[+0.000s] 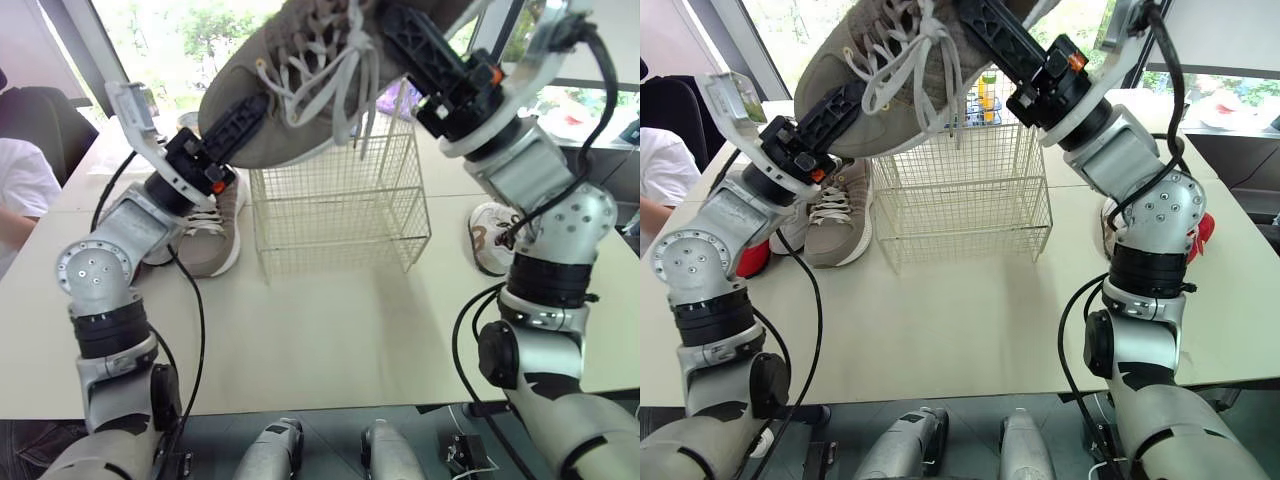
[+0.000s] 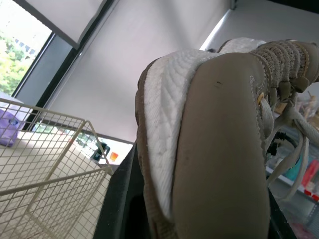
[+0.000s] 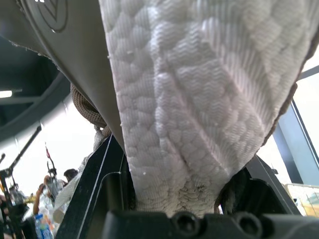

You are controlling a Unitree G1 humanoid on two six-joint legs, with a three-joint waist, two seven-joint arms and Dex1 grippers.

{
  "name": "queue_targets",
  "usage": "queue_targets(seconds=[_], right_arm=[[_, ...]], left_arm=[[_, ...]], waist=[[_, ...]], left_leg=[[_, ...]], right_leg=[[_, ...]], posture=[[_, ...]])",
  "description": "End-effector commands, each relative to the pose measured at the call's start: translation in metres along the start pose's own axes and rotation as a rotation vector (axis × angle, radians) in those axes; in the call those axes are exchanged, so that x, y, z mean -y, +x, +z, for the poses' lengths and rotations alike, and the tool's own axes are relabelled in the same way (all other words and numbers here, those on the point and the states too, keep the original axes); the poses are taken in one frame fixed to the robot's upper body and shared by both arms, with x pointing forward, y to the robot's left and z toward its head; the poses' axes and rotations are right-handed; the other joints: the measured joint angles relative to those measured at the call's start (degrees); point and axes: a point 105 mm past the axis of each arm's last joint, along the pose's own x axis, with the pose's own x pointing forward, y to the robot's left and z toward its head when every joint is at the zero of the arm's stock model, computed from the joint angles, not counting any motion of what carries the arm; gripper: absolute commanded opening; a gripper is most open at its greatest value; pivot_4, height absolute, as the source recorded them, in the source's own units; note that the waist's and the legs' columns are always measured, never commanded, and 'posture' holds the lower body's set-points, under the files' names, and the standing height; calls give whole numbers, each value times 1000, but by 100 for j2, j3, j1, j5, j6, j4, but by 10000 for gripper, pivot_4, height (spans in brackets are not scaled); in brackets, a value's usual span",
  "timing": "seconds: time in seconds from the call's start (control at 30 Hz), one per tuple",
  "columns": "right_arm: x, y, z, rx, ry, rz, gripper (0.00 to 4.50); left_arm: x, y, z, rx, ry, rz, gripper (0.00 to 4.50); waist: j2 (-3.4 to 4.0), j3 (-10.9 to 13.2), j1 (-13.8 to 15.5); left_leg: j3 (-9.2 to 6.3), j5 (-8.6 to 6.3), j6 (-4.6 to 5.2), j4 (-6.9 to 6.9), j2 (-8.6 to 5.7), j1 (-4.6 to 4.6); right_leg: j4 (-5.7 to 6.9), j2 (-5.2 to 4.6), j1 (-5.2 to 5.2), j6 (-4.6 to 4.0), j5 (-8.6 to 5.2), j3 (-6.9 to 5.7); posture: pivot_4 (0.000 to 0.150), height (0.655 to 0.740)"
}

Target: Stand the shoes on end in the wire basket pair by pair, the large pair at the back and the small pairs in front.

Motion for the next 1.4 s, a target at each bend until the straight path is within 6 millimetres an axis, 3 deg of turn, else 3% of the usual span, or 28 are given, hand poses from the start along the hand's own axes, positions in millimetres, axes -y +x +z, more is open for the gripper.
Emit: queue_targets(seconds=[0.03, 0.1, 0.13, 0.37, 0.6, 1.37, 1.4], right_arm=[[-15, 8, 25, -10, -171, 73, 17465], [-8, 10, 32, -50, -247, 63, 17465], [-4, 11, 36, -69, -286, 59, 17465], [33, 19, 63, -244, -688, 52, 17465], [57, 20, 53, -418, -844, 117, 17465], [93, 8, -7, -700, -710, 100, 17465], [94, 7, -8, -701, -705, 94, 22211]], left_arm=[[5, -7, -6, -94, 70, 11, 30825], [3, -12, -7, -131, 112, 28, 41788], [2, -15, -6, -144, 130, 40, 44585], [-5, -30, -13, -208, 209, 94, 44585], [-1, -31, -21, -211, 223, 95, 44585], [9, -26, -25, -205, 261, 93, 44585], [9, -26, -25, -205, 263, 94, 44944]], waist=[[0, 0, -1], [0, 0, -3], [0, 0, -2], [0, 0, -10], [0, 1, -50], [1, 1, -141], [1, 1, -141]], left_leg=[[4, -1, 1, 0, 1, 0], [16, -17, 29, -2, 3, 0], [23, -19, 31, -2, 4, 0], [56, -23, 38, -11, 8, 0], [70, -14, 17, -17, 12, -3], [71, -12, 9, -24, 13, -3], [71, -12, 9, -24, 13, -3]], right_leg=[[1, 1, -3, 0, 0, 3], [2, 2, -8, 0, 0, 12], [4, 3, -10, 0, 0, 17], [4, 3, -30, 3, 1, 37], [4, 3, -42, 3, 1, 51], [6, 7, -48, 3, 1, 59], [6, 7, -48, 3, 1, 59]], posture=[[1500, 7400], [1500, 7400], [1500, 7400], [1500, 7400], [1500, 7400], [1500, 7400], [1500, 7400]])
